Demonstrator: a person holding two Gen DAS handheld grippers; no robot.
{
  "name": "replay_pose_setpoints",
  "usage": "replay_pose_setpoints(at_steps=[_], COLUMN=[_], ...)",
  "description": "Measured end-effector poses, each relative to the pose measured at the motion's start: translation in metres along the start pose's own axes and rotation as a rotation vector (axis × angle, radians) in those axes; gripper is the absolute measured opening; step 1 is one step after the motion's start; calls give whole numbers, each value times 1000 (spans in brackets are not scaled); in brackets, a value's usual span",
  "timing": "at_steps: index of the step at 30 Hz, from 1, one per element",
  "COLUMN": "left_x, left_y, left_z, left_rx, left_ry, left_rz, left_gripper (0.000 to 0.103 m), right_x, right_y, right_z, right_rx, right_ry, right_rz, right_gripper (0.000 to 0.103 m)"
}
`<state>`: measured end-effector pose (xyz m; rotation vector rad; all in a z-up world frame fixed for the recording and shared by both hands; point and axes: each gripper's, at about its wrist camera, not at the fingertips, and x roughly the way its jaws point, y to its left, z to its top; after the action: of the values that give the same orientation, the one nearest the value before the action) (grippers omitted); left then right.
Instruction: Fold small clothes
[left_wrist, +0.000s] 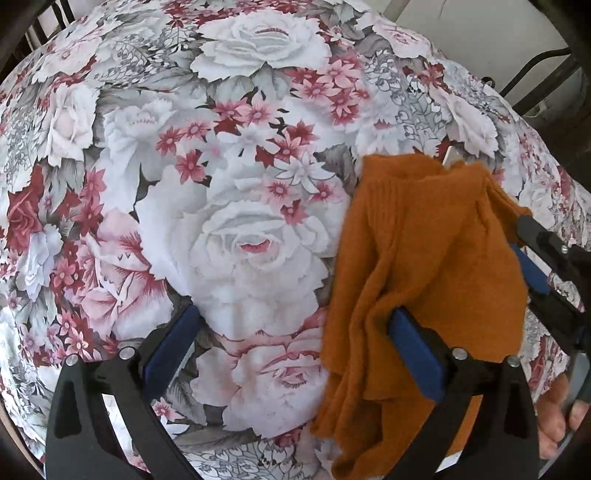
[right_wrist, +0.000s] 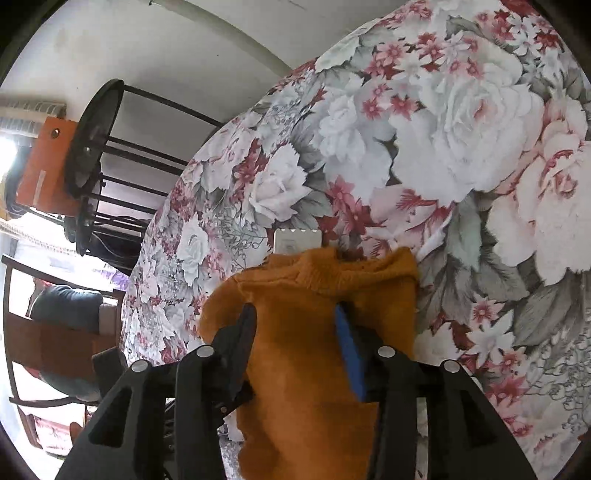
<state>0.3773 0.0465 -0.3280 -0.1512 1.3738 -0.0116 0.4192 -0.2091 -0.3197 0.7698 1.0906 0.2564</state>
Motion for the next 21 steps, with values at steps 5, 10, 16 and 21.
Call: replay_pose_setpoints(at_steps=[5, 10, 16, 21], left_x=[-25, -42, -21, 3], left_y=[-21, -31, -30, -32], left_z=[5, 11, -4, -13], left_rx=[31, 38, 64, 44], left_ry=[-62, -64, 12, 82], left_rz=[-11, -129, -250, -307], left_gripper=[99, 98, 98, 98], right_x=[-31, -54, -73, -54], right_y=[21, 24, -2, -21], right_z=[-1, -19, -55, -59], right_rx=[-56, -77, -32, 29], right_ry=[-70, -68, -45, 14], right_rz=[-31, -69, -149, -97], right_gripper=[48, 62, 76, 77])
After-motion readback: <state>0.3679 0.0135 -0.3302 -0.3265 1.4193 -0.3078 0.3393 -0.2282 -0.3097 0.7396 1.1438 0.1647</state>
